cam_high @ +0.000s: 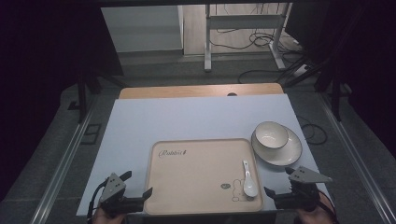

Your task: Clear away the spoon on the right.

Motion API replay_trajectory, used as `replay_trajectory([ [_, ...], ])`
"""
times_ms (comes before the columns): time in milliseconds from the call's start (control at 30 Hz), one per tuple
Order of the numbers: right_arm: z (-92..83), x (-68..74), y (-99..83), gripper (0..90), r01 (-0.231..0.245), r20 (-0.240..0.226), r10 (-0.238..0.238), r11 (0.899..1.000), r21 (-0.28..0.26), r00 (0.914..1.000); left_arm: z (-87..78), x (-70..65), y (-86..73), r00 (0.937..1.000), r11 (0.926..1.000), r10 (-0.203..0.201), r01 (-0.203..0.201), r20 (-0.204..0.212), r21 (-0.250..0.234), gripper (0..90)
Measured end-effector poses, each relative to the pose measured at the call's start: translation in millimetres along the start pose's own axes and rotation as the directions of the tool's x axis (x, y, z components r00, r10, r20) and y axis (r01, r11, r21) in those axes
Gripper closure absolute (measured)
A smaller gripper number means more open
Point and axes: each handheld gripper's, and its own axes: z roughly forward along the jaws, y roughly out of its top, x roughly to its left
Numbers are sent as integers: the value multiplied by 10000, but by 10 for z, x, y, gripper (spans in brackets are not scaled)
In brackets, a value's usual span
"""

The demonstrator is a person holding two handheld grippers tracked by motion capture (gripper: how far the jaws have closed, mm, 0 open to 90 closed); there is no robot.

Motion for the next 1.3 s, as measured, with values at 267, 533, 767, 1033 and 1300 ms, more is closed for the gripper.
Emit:
replay_trajectory([
  [267, -57, -22, -53, 0, -71, 310, 72, 10000, -60, 9995, 0, 0, 0, 10000, 10000, 0, 0, 1, 0, 37],
  [533, -115, -51, -117, 0, -213, 755, 222, 9997, -125, 9969, 1, 2, 0, 10000, 10000, -26, 26, -6, 9, 37],
  [767, -158, -82, -188, 0, -390, 952, 400, 9992, -115, 9947, 0, 5, 0, 10000, 10000, -60, 60, -1, 7, 37],
  [1033, -225, -136, -273, 0, -713, 1157, 732, 9972, -205, 9906, 0, 8, 0, 9999, 9999, -103, 103, -2, -4, 37],
  [1300, -255, -190, -364, 0, -1031, 1290, 1039, 9946, -124, 9862, 0, 8, 0, 9999, 9999, -110, 110, -5, -7, 37],
])
